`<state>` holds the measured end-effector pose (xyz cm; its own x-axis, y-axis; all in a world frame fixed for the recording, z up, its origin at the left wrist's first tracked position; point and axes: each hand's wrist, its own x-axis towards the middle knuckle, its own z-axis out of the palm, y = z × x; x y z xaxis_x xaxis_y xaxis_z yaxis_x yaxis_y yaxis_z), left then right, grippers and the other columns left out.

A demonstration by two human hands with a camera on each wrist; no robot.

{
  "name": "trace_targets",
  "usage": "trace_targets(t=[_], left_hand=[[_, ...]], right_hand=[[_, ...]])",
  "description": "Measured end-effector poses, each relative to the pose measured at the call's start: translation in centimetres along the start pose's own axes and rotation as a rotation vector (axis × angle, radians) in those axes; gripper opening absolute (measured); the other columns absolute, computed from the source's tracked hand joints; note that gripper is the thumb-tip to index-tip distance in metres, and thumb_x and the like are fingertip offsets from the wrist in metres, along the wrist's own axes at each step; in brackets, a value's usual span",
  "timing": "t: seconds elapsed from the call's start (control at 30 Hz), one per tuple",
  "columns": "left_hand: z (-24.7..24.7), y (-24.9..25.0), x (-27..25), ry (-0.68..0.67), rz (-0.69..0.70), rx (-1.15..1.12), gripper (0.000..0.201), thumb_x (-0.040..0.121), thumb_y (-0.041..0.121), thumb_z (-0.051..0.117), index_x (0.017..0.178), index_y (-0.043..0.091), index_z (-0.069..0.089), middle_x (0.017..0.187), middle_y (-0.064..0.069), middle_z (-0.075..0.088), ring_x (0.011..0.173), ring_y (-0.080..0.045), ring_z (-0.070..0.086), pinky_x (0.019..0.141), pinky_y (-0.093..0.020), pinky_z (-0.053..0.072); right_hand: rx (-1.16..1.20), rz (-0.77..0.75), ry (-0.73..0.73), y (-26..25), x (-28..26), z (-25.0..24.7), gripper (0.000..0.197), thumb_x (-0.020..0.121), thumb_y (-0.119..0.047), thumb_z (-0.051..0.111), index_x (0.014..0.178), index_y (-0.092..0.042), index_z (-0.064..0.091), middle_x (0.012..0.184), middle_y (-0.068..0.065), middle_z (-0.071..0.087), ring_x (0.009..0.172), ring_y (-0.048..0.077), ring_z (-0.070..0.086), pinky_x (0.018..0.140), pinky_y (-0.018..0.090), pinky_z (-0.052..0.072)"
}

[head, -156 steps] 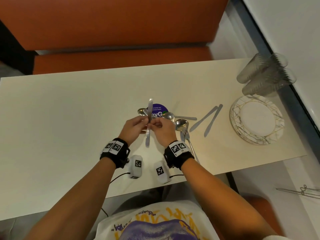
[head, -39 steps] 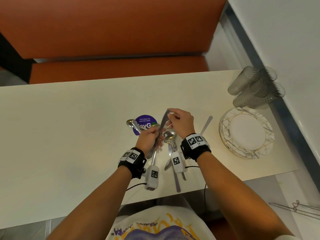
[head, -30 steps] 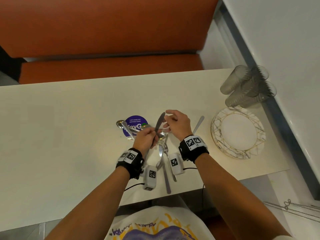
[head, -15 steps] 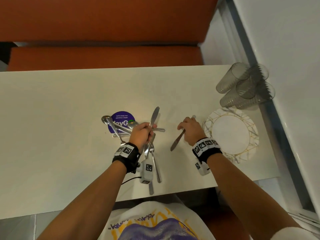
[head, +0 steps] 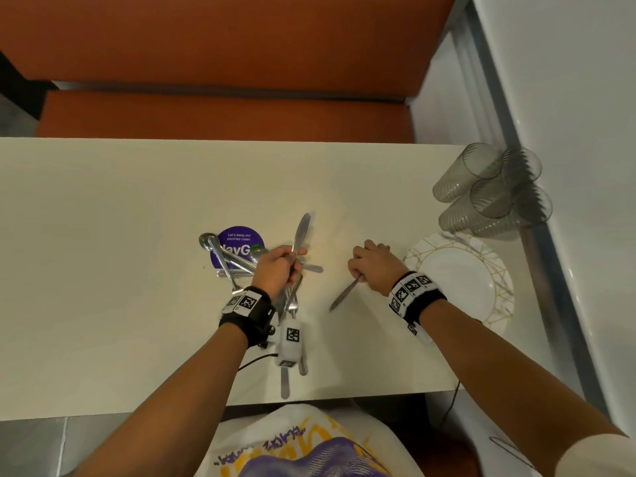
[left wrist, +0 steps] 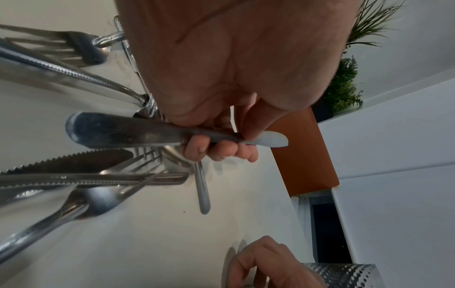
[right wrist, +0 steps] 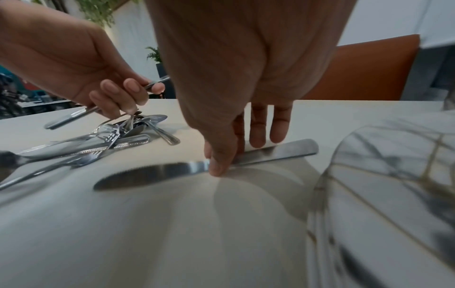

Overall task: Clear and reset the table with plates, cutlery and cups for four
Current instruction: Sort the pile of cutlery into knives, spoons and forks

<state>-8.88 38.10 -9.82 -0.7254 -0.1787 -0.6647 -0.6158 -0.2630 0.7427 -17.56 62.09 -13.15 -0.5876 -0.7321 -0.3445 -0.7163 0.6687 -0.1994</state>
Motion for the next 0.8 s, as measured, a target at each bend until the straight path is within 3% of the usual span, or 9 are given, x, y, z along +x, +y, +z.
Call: trace_targets(t=[0.1,0.23,0.37,0.43,0.5,0.57,0.63,0.7,0.8], left_hand=[[-0.5,0.5,-0.1,0.018,0.0,-0.009,0.029,0.105,0.001,0.041,0.113,0.003,0.068,0.067,-0.004,0.055,0.052,-0.014,0.045,0.043,-0.023,0.035],[-1.6,1.2,-0.2,0.07,-0.008,-0.067,0.027,0.106,0.004,0.042,0.112,0.003,0.069,0.067,-0.004,0.056,0.051,-0.014,0.045,0.042,-0.024,0.036],[-3.0,2.0,-0.1,0.114,-0.025,-0.123,0.026,0.106,0.008,0.043,0.112,0.004,0.068,0.067,-0.002,0.06,0.055,-0.016,0.047,0.049,-0.03,0.04],[-3.5,2.6,-0.3,0.125,-0.024,-0.151,0.025,0.106,0.006,0.043,0.112,0.002,0.067,0.066,-0.002,0.066,0.056,-0.017,0.051,0.053,-0.03,0.044],[-3.8,3.1,-0.6,0.124,-0.024,-0.164,0.024,0.105,0.003,0.043,0.112,0.001,0.066,0.078,-0.008,0.071,0.057,-0.019,0.054,0.053,-0.03,0.048],[-4.3,3.2,-0.7,0.115,-0.014,-0.172,0.025,0.103,0.0,0.041,0.109,-0.001,0.065,0.094,-0.02,0.068,0.059,-0.021,0.056,0.051,-0.03,0.049],[-4.8,3.2,-0.9,0.11,0.001,-0.142,0.028,0.102,-0.002,0.037,0.108,-0.004,0.064,0.1,-0.024,0.063,0.056,-0.021,0.052,0.05,-0.031,0.045],[-5.5,3.0,-1.0,0.112,0.007,-0.094,0.03,0.103,-0.001,0.034,0.109,-0.006,0.063,0.097,-0.022,0.064,0.052,-0.017,0.049,0.051,-0.03,0.043],[-6.5,2.9,-1.6,0.101,0.0,-0.052,0.031,0.107,0.003,0.035,0.116,-0.006,0.063,0.077,-0.011,0.065,0.056,-0.016,0.052,0.052,-0.027,0.045]], right_hand=[[0.005,-0.015,0.029,-0.1,0.6,-0.2,0.032,0.07,0.008,0.07,0.074,-0.022,0.058,0.076,-0.008,0.054,0.079,0.02,0.046,0.068,0.034,0.037],[0.123,0.055,0.097,-0.3,1.5,-1.3,0.023,0.086,0.001,0.06,0.083,-0.021,0.056,0.079,-0.01,0.059,0.08,0.015,0.042,0.073,0.033,0.033],[0.613,0.212,0.221,-1.7,1.7,-3.4,0.016,0.093,-0.003,0.061,0.093,-0.019,0.056,0.084,0.001,0.062,0.078,0.02,0.057,0.072,0.031,0.046],[0.834,0.301,0.303,-3.3,2.2,-4.7,0.015,0.096,-0.003,0.057,0.104,-0.016,0.055,0.09,0.005,0.064,0.075,0.017,0.061,0.069,0.025,0.051],[0.989,0.396,0.35,-5.2,3.0,-5.4,0.015,0.1,-0.011,0.051,0.114,-0.018,0.051,0.092,0.002,0.062,0.072,0.014,0.059,0.069,0.023,0.051],[1.142,0.467,0.367,-7.2,3.9,-5.9,0.015,0.102,-0.018,0.047,0.116,-0.021,0.05,0.087,0.0,0.058,0.069,0.015,0.055,0.068,0.03,0.05],[1.309,0.511,0.36,-9.5,4.8,-6.3,0.015,0.102,-0.019,0.049,0.116,-0.02,0.052,0.084,0.0,0.055,0.067,0.015,0.052,0.064,0.031,0.047],[1.32,0.51,0.369,-11.6,5.6,-6.4,0.015,0.102,-0.026,0.053,0.116,-0.02,0.054,0.085,-0.001,0.054,0.07,0.015,0.053,0.065,0.03,0.048],[1.277,0.498,0.401,-14.3,6.4,-6.2,0.016,0.103,-0.027,0.049,0.115,-0.018,0.056,0.083,-0.001,0.06,0.068,0.013,0.055,0.065,0.03,0.048]])
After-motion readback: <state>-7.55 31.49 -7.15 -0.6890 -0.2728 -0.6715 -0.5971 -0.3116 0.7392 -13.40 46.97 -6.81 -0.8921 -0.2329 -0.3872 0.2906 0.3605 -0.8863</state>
